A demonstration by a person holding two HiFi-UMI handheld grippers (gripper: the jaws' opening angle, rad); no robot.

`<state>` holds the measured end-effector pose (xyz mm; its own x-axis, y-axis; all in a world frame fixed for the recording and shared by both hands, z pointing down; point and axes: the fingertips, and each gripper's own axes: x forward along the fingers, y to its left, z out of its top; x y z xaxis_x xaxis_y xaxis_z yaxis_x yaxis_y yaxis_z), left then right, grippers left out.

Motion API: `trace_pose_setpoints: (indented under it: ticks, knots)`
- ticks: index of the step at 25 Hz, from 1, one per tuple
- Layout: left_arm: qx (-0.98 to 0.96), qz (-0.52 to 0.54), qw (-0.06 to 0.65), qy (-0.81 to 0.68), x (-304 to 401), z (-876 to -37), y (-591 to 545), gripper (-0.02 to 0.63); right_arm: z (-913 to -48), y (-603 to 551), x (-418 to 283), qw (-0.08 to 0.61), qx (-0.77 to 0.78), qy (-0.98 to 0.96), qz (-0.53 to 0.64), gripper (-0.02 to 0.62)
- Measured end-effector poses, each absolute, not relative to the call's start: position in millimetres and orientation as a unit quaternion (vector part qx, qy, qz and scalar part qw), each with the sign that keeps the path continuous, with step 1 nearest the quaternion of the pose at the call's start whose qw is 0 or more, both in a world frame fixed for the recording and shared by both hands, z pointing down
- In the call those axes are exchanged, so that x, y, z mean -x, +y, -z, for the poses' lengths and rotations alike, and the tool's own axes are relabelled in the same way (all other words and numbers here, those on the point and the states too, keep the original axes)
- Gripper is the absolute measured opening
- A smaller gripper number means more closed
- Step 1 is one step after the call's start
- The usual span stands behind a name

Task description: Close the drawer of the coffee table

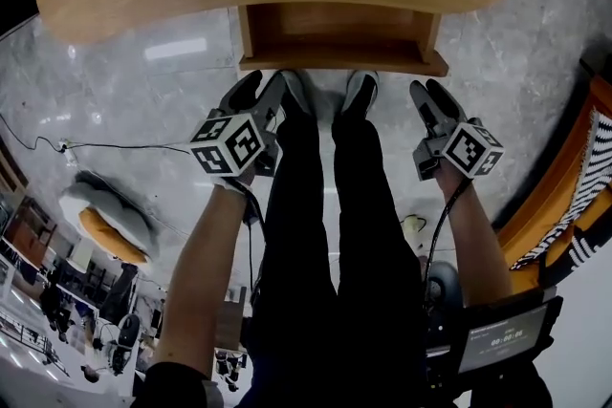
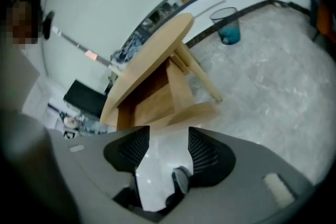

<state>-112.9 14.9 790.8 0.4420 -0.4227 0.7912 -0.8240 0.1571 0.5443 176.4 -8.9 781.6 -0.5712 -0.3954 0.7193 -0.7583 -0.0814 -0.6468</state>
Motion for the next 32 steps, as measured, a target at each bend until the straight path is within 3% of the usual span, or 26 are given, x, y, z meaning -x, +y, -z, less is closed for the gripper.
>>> trace_pose_setpoints:
  ticks: [3,6,9,12,20,24,29,32]
  knots:
    - [-0.531,-0.043,0.658,-0.532,122,-788,9,0.223,-782,-13,-188,0.05,-0.483,-0.574,-0.66,0.248]
    - [-0.483,0.032,0.693,-0.534,123,-794,4,0.233,-792,-7,-199,0.024,-0.514,-0.518,-0.684,0.249]
    - [-0.467,0.076,0.704,-0.53,124,-797,-5,0.233,-799,-14,-189,-0.009,-0.513,-0.506,-0.694,0.233]
    - [-0.474,0.05,0.698,-0.535,123,-797,-7,0.221,-797,-28,-177,-0.034,-0.509,-0.507,-0.695,0.204]
    - [-0.581,0.014,0.635,-0.509,123,-772,-43,0.219,-766,-68,-170,-0.03,-0.482,-0.593,-0.645,0.195]
    - [-0.607,-0.015,0.614,-0.504,126,-777,-59,0.219,-758,-93,-154,-0.028,-0.452,-0.637,-0.623,0.233]
    - [-0.714,-0.216,0.482,-0.459,120,-787,-60,0.219,-766,-95,-148,0.111,-0.426,-0.715,-0.543,0.256]
    - [-0.725,-0.264,0.452,-0.448,118,-796,-67,0.219,-768,-101,-148,0.142,-0.418,-0.734,-0.515,0.238]
